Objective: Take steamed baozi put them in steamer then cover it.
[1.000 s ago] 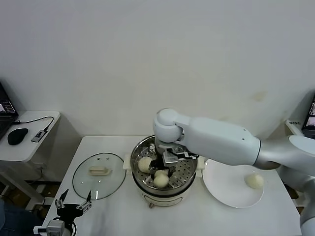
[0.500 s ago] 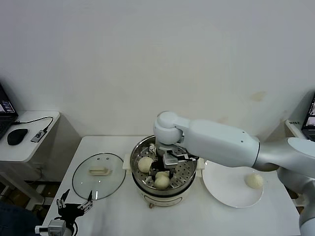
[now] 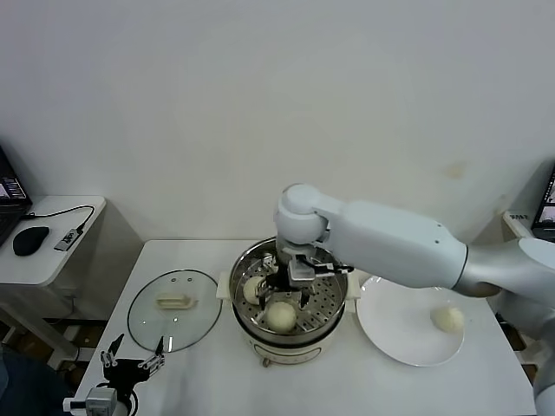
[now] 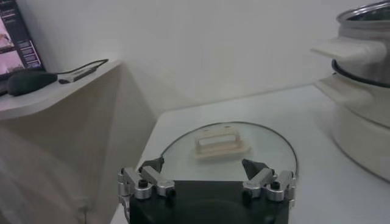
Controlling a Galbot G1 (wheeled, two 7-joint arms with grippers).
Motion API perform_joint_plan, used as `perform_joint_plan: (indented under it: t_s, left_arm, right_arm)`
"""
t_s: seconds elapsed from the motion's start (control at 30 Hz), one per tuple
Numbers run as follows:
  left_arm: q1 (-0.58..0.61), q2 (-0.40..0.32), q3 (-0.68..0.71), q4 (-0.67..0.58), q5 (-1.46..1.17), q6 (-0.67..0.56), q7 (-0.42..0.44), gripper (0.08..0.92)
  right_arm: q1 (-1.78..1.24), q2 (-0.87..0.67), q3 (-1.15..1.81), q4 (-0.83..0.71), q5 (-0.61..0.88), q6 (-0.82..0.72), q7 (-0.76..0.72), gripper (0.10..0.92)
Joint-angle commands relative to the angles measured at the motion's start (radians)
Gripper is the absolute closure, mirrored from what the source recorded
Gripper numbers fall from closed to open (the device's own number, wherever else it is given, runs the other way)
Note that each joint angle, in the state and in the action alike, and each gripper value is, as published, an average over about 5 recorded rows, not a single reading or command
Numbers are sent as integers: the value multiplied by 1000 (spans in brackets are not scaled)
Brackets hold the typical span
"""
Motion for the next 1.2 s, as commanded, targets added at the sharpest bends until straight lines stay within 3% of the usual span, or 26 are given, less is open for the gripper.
perform_joint_plan:
  t_s: [0.03,0.3,0.7,0.93,1.2]
  left_arm:
    - [8,1,0,-17,-2,2,4,177]
    - [16,5,13,-28,-3,6,10,177]
    - [15,15,26,-27,-14,13,19,177]
    - [18,21,36,-35,-16,16,21,177]
    - [24,9,52,-59,-14,15,17,177]
  right_arm:
    - [69,-113,98,-12,147,-154,-15,202]
    - [89,-300,144,-82,260,-413,-6,203]
    - [-62,-581,266,-97,217,-795,46,203]
    - [-260,-670,405,-94,84,-860,69,203]
    - [-376,-672,447,-137,-46,-851,85,203]
